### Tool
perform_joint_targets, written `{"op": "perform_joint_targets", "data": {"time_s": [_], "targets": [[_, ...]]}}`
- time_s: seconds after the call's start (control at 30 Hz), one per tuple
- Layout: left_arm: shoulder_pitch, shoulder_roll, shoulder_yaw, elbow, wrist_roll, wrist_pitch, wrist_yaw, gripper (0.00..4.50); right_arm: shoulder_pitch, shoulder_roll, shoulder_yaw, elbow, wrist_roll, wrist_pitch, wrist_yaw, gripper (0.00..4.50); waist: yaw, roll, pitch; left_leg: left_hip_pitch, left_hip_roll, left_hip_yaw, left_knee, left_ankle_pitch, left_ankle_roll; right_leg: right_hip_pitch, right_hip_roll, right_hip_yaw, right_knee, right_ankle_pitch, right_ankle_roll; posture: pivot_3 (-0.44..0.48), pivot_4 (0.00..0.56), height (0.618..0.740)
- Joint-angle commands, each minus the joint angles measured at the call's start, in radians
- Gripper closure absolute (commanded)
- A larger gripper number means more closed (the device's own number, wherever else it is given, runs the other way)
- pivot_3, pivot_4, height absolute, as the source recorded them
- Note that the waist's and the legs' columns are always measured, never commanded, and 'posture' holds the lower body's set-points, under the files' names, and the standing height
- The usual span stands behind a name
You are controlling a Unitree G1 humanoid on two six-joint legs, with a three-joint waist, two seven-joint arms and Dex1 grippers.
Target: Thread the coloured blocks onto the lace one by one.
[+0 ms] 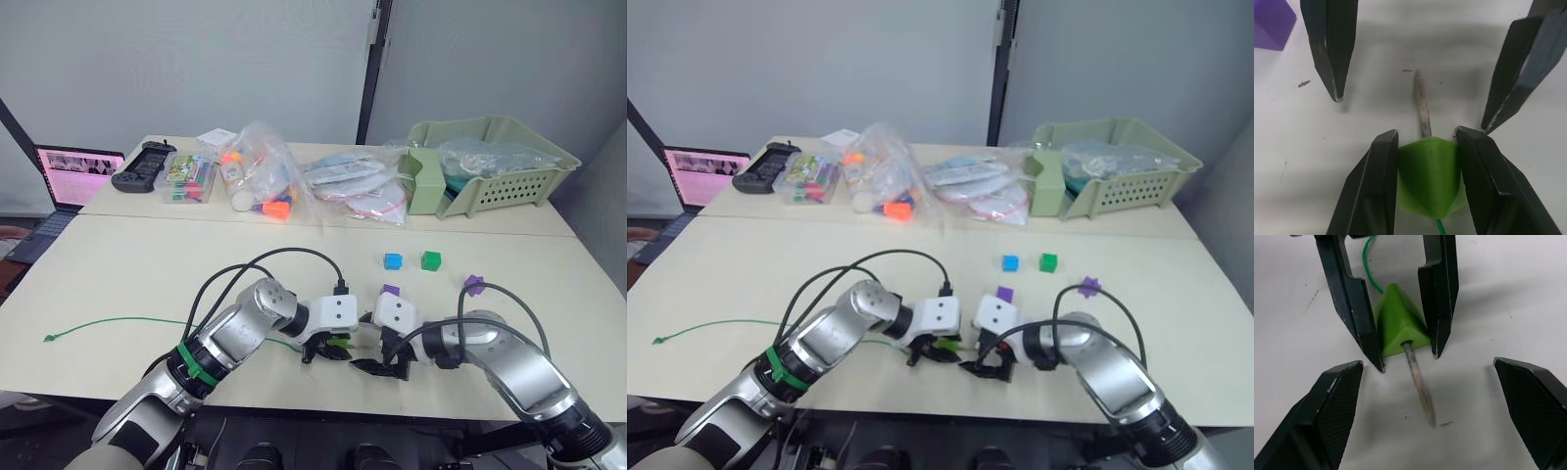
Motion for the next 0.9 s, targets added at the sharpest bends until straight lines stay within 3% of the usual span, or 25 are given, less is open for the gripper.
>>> {"op": "perform_joint_targets", "data": {"time_s": [0.03,0.4,0.57,0.77,0.9], "targets": [[0.009,0.007,-0.032,0.025,0.009,0.01,-0.022,3.19,0.0,-0.011,0.007,0.027,-0.021,-0.056,0.02,0.85,0.0,0.0,0.0,0.0,0.0,0.0,0.0,0.0,0.0,0.0,0.0,0.0,0.0,0.0,0.0,0.0,0.15,0.74],[0.014,0.019,-0.027,0.022,0.008,0.006,-0.032,3.19,0.027,-0.029,-0.004,0.081,-0.039,-0.115,0.036,4.47,0.0,0.0,0.0,0.003,0.0,0.0,0.0,0.0,0.0,0.002,0.0,0.0,0.0,0.0,0.0,0.0,0.15,0.74],[0.017,0.032,-0.02,0.022,0.002,-0.008,-0.046,3.19,0.016,-0.027,-0.005,0.097,-0.045,-0.123,0.032,4.5,0.0,0.0,0.0,0.007,0.0,0.0,0.0,0.0,0.0,0.007,0.0,0.0,-0.001,0.0,0.0,0.0,0.15,0.74],[0.056,0.12,0.022,0.017,-0.005,-0.074,-0.078,3.19,0.04,-0.065,-0.058,0.042,-0.004,-0.127,0.056,4.5,-0.003,0.0,0.0,0.009,0.001,0.0,-0.001,0.0,0.0,0.008,0.0,0.0,-0.001,0.0,0.0,0.0,0.15,0.74],[0.138,0.32,0.121,0.086,0.003,-0.225,-0.119,3.19,0.124,-0.17,-0.156,-0.047,0.038,-0.131,0.102,4.5,-0.012,0.0,0.0,0.01,0.002,0.0,-0.003,0.0,0.0,0.007,0.0,0.001,-0.001,0.0,0.0,0.0,0.15,0.74]]}}
